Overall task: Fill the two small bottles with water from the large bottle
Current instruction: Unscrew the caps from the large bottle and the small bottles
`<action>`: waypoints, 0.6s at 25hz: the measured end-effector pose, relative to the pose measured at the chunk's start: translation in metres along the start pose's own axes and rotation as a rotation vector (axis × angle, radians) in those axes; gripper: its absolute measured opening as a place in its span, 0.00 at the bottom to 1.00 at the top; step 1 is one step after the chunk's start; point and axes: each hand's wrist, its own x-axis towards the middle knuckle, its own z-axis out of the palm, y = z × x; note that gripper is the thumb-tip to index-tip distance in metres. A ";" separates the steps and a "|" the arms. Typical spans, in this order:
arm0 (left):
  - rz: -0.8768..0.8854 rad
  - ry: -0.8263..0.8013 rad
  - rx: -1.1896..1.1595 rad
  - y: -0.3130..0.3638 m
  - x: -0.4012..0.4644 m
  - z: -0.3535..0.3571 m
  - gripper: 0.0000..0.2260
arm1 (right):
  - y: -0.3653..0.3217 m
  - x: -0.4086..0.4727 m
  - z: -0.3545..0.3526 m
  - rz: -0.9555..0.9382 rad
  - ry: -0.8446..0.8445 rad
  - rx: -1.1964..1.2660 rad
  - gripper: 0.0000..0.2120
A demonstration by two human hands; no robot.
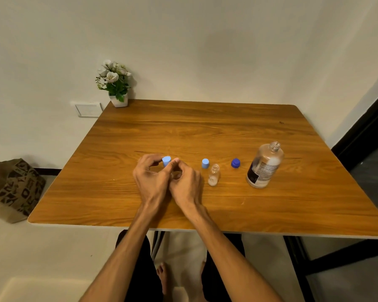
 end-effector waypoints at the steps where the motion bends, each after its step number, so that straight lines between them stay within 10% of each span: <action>1: 0.040 0.035 -0.009 0.007 0.000 0.001 0.12 | 0.001 0.000 -0.001 0.004 -0.005 0.011 0.08; 5: 0.144 0.089 -0.040 0.032 0.024 0.000 0.09 | 0.001 0.001 -0.002 0.040 -0.049 0.027 0.12; 10: -0.249 -0.134 0.324 -0.023 0.029 -0.021 0.20 | 0.004 -0.010 -0.015 0.032 -0.057 0.065 0.30; 15: -0.130 -0.243 0.610 -0.036 0.024 -0.021 0.17 | 0.006 -0.025 -0.039 0.034 -0.073 0.164 0.30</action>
